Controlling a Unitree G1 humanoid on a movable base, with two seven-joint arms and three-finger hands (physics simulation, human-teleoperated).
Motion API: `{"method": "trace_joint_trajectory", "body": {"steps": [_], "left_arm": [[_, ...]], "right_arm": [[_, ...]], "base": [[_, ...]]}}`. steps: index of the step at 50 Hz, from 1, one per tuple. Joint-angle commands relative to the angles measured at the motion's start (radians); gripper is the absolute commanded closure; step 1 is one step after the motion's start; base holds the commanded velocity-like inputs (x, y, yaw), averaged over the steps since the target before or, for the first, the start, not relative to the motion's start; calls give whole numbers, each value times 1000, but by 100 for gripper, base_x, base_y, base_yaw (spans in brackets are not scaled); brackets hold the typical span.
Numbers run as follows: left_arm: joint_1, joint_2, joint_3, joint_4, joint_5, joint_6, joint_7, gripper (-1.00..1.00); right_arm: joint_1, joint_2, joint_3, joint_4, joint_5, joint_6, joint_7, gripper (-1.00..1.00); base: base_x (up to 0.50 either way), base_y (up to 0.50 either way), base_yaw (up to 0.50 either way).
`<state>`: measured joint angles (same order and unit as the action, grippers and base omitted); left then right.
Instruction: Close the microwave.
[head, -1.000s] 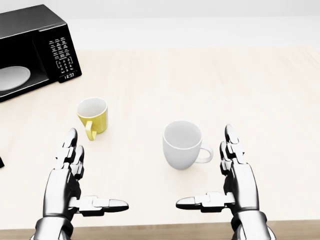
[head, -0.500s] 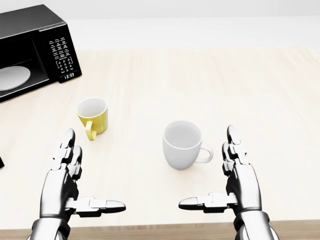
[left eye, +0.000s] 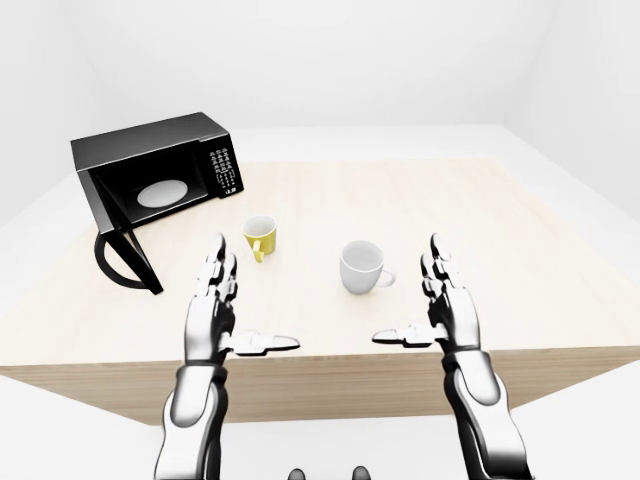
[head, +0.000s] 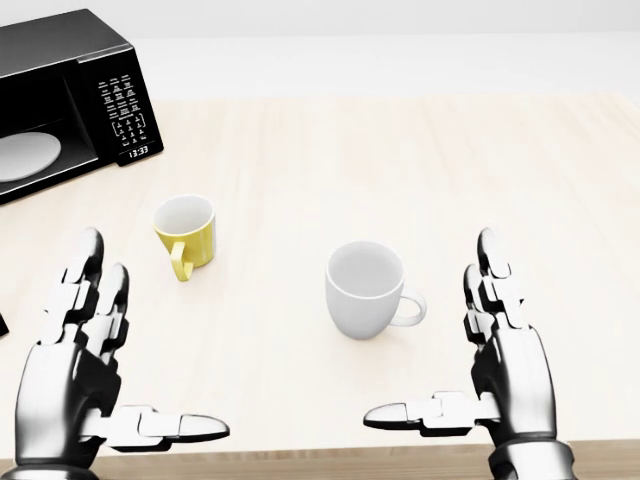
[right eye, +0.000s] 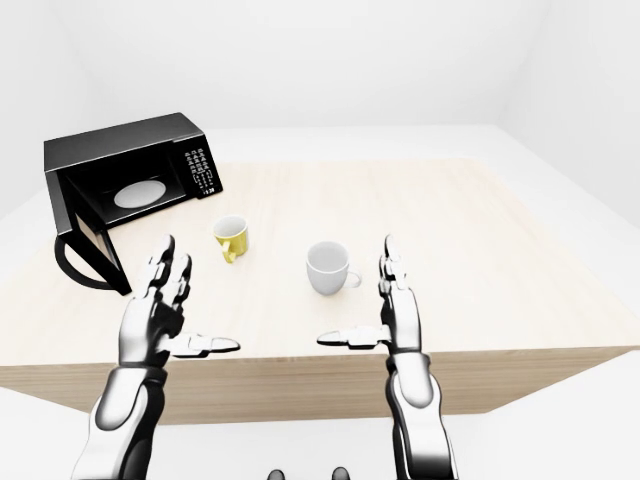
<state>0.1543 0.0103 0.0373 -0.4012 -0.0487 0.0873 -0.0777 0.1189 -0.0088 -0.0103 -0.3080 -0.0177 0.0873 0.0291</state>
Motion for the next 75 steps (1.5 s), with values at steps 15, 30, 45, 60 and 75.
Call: {"method": "trace_joint_trajectory", "body": {"steps": [15, 30, 45, 60, 75], "left_arm": [[278, -76, 79, -641, -59, 0, -121, -100], [419, 119, 85, -646, -248, 0, 36, -100], [439, 156, 91, -646, -286, -33, 64, -100], [447, 182, 72, -646, -279, -43, 79, -100], [449, 197, 73, -646, -286, -48, 92, -100]], "right_arm": [[237, 9, 56, -600, -4, 0, 10, -100], [304, -2, 84, -727, -16, 0, -2, -100], [303, 9, 68, -734, -16, 0, -11, -100], [303, 7, 73, -739, -14, 0, -10, -100], [302, 5, 75, -736, -21, 0, -11, -100]], "base": [[0, 0, 0], [0, 0, 0], [0, 0, 0], [0, 7, 0], [0, 50, 0]]}}
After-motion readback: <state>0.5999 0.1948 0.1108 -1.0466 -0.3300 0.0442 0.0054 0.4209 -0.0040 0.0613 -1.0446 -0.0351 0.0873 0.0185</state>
